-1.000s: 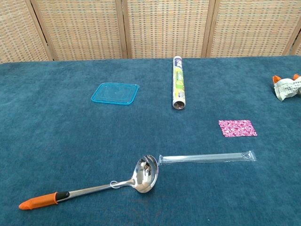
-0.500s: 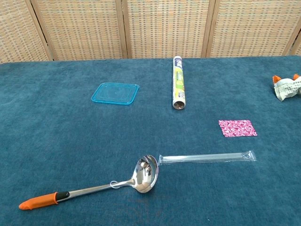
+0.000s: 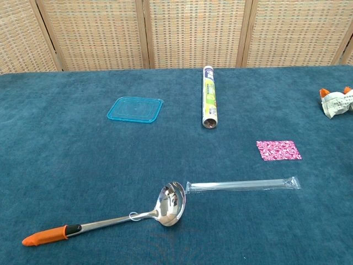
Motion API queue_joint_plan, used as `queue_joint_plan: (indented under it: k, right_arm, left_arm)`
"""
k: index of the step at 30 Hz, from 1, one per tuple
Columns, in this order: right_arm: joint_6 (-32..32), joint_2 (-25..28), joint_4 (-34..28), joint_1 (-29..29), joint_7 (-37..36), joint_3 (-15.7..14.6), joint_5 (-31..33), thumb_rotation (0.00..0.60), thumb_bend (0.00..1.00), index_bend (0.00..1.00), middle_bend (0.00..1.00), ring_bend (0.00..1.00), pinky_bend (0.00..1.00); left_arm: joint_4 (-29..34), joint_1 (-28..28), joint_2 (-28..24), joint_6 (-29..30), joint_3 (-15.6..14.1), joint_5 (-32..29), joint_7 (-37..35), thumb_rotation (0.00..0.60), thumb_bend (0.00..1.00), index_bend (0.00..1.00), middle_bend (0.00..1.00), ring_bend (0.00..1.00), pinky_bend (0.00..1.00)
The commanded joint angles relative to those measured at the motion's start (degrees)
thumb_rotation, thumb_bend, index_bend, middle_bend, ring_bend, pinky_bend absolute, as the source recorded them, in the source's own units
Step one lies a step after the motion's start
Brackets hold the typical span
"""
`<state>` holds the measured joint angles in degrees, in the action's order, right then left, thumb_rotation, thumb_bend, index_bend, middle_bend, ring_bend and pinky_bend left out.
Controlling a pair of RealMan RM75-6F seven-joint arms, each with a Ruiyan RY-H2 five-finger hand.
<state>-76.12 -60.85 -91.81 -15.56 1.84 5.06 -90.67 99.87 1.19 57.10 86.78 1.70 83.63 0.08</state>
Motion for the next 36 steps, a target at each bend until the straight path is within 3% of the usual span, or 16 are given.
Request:
queue_joint_plan:
  k: [1, 18, 36]
  right_arm:
    - [2.7, 0.1, 0.1, -2.0, -0.6, 0.2, -0.3, 0.6, 0.19, 0.19, 0.21, 0.0, 0.0]
    - [21.6, -0.5, 1.3, -14.3, -2.8, -0.7, -0.3, 0.6, 0.19, 0.19, 0.16, 0.0, 0.0]
    - [32.0, -6.6, 7.3, -22.9, -0.1, -3.3, -1.4, 0.6, 0.21, 0.2, 0.16, 0.0, 0.0]
  left_arm:
    - [0.0, -0.1, -0.1, 0.1, 0.0, 0.0, -0.1, 0.201, 0.0, 0.02, 0.0, 0.0, 0.0]
    - [-0.2, 1.2, -0.7, -1.0, 1.0, -0.1, -0.1, 0.202, 0.0, 0.02, 0.0, 0.0, 0.0]
    - [1.7, 4.1, -1.9, -4.3, 2.4, -1.3, 1.4, 0.203, 0.0, 0.02, 0.0, 0.0, 0.0]
